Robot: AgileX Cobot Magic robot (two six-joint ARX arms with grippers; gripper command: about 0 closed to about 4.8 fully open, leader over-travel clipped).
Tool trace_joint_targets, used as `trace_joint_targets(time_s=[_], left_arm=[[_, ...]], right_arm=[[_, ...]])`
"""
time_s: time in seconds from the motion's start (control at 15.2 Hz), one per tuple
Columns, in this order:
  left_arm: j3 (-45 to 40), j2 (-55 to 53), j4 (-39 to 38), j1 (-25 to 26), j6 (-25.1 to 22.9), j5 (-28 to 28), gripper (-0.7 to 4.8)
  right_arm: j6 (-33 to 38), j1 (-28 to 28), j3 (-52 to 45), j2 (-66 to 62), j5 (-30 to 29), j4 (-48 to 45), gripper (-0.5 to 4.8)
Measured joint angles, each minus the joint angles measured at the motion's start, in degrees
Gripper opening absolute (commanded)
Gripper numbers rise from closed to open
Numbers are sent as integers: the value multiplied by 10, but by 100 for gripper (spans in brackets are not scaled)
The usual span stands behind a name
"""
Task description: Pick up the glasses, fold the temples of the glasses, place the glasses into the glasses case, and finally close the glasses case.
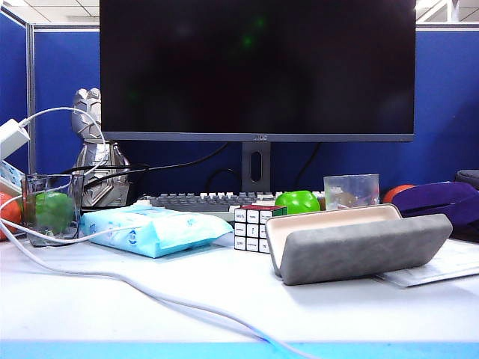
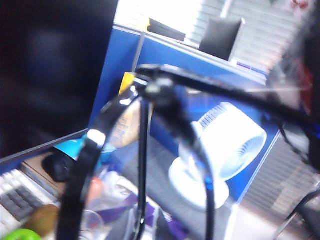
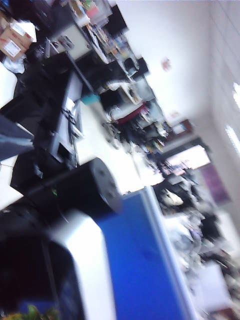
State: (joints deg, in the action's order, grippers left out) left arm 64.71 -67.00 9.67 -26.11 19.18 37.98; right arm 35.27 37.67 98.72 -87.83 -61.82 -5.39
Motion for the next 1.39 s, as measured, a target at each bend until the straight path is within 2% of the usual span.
trace_joint_targets(time_s=[0.07, 0.4, 0.59, 0.79, 1.12, 1.39], left_arm=[[0, 0, 3, 0, 13, 0, -6], [0, 0, 54, 0, 162, 2, -6], [0, 0, 72, 0, 226, 16, -6], [0, 0, 105, 1, 294, 25, -6], [-1, -1, 127, 2, 339, 35, -6], [-2, -1, 137, 3, 345, 41, -6]], right_arm=[[-5, 0, 0, 0, -3, 1, -6], [-35, -7, 1, 1, -12, 20, -6], [-53, -19, 1, 1, -13, 59, -6], [-112, -24, 1, 1, -12, 127, -6], [-142, -29, 1, 2, 5, 170, -6], [-143, -34, 2, 7, 7, 171, -6]])
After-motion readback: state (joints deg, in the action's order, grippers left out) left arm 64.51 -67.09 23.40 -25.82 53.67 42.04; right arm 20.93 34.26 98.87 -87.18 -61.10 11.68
